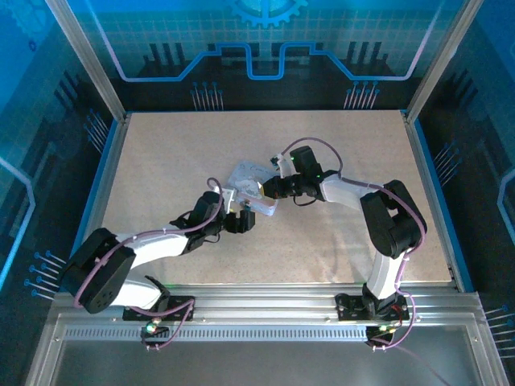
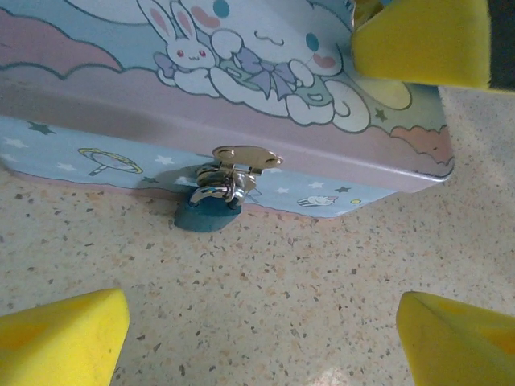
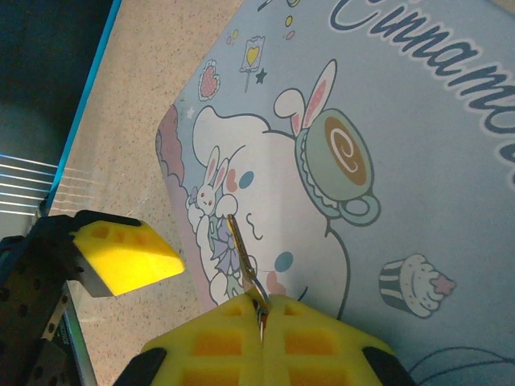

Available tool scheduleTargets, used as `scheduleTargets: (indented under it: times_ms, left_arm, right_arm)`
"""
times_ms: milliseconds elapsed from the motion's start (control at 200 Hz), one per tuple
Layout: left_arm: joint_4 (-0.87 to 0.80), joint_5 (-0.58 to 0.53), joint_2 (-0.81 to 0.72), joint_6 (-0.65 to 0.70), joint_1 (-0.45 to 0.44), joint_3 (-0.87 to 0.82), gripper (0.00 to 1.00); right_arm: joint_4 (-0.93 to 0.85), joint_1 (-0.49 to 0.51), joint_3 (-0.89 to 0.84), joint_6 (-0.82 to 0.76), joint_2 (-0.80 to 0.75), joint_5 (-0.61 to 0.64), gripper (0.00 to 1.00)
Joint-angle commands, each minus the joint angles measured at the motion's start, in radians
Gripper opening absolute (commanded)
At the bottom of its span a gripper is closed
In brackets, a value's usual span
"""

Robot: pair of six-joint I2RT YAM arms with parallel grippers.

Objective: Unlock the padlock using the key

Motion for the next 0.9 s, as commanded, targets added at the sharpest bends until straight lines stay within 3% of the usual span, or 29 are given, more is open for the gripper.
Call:
scheduleTargets:
  times_ms: [0, 490, 895]
  left_arm:
    - [0.076, 0.019, 0.047, 0.050, -0.006, 0.006, 0.85]
    - [0.140, -0.058, 0.222, 0.201, -0.001, 0.088, 0.78]
    - [0.168, -0.033, 0.321, 0.209, 0.016, 0.140, 0.71]
  right_arm:
    - [-0.121, 0.008, -0.014, -0.013, 0.029, 0.044, 0.00]
    - [-0.141, 0.007, -0.016, -0.024, 0.021, 0.053, 0.00]
    - [-0.141, 0.010, -0.015, -0.022, 0.025, 0.051, 0.00]
